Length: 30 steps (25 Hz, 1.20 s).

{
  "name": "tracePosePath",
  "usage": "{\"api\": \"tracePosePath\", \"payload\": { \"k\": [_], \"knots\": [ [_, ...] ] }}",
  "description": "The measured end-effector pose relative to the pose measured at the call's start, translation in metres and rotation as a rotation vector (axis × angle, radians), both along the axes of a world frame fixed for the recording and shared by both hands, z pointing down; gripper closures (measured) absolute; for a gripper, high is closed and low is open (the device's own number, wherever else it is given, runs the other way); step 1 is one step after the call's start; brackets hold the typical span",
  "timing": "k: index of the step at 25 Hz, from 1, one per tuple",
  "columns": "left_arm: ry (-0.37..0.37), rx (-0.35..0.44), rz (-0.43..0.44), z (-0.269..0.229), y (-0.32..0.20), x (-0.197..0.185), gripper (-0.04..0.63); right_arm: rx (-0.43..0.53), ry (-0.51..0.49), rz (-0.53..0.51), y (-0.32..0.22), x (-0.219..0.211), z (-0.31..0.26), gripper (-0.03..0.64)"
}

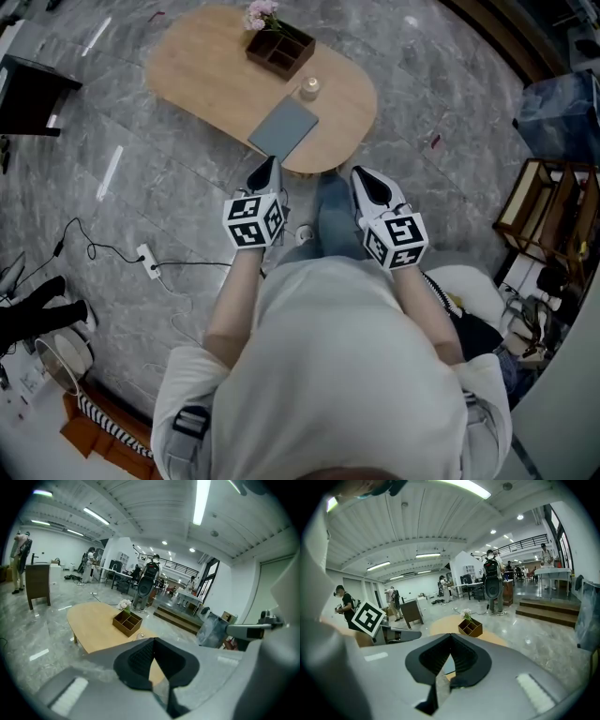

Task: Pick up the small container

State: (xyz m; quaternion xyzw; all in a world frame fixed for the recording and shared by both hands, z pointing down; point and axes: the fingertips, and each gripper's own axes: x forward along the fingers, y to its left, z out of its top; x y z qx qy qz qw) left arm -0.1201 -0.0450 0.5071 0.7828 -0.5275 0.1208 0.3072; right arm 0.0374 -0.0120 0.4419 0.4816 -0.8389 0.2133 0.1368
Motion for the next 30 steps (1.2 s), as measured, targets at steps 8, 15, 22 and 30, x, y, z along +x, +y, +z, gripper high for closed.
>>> {"api": "tracePosePath", "payload": {
  "k": [8, 15, 22, 30],
  "knots": [
    [-0.005, -0.023, 0.024, 0.029, -0.064, 0.026, 0.594, -0.046, 0.001, -0.024, -0.078, 0.015, 0.026, 0.617],
    [-0.027, -0.068, 0.042, 0.076, -0.124, 0.045, 0.594, -0.097, -0.003, -0.037, -0.147, 0.025, 0.064, 0.617],
    [-0.048, -0.104, 0.099, 0.134, -0.175, 0.064, 0.583, -0.163, 0.0, -0.053, -0.195, 0.026, 0.111, 0.617],
    [-0.143, -0.166, 0.204, 0.222, -0.219, 0.085, 0.351, -0.232, -0.011, -0.078, -0.23, 0.023, 0.161, 0.617]
  ]
}}
